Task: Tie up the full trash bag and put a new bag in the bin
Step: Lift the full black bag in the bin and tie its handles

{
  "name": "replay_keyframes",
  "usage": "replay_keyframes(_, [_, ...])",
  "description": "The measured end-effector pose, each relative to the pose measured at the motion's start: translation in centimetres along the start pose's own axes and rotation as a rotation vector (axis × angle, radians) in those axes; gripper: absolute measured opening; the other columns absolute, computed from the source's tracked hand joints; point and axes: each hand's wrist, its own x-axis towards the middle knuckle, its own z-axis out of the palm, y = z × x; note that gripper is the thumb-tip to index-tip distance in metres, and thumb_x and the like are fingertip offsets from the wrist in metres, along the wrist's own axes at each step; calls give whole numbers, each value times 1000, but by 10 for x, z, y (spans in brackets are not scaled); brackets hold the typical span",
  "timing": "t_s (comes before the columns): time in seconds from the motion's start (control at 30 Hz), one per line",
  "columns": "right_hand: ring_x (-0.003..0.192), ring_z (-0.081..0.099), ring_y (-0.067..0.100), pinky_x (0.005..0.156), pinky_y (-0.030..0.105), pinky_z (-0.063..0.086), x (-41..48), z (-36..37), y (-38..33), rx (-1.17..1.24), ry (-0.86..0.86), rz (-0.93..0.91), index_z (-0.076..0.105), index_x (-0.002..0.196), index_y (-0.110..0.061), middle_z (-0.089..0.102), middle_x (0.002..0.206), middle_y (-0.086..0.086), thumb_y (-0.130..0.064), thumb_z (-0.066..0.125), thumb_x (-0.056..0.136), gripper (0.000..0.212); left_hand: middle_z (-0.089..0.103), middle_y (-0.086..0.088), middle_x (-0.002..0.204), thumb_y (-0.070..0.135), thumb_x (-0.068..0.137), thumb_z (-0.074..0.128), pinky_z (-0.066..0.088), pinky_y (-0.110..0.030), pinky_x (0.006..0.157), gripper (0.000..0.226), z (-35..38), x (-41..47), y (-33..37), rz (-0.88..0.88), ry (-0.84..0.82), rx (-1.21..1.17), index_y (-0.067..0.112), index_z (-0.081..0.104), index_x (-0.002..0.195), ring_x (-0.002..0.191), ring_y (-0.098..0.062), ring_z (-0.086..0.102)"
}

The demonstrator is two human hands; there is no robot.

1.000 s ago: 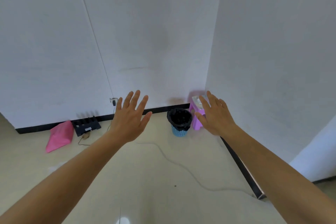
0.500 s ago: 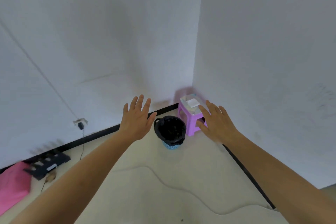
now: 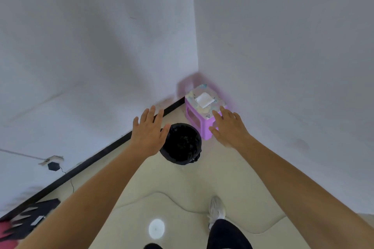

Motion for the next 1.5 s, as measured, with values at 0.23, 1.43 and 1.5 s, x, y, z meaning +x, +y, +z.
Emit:
replay_keyframes(0.23, [146,29,34,118,50,25,70,70,-21,99,-92,130,20,155,-14,23,160,19,-48,37,101,66,21,-14,162,50,102,22,21,-50,118,62,76,80,-53,22,-80,-87,15,23,154,149,-32,18])
replay_keyframes(1.43, [77,67,30,71,36,59,335,550,-50,1260,55,541,66,101,-5,69,84,14,-7,64,74,27,70,-11,100,12,87,60,53,-28,60,21,591,308,-198,-706,391,-1786,6,61,108,74,-20,67])
replay_keyframes(1.5, [86,65,31,79,38,59,330,539,-62,1114,79,497,62,103,-9,66,95,14,-5,63,76,26,67,-15,96,10,83,57,46,-31,64,21,573,310,-186,-584,385,-1535,4,65,102,75,-23,61])
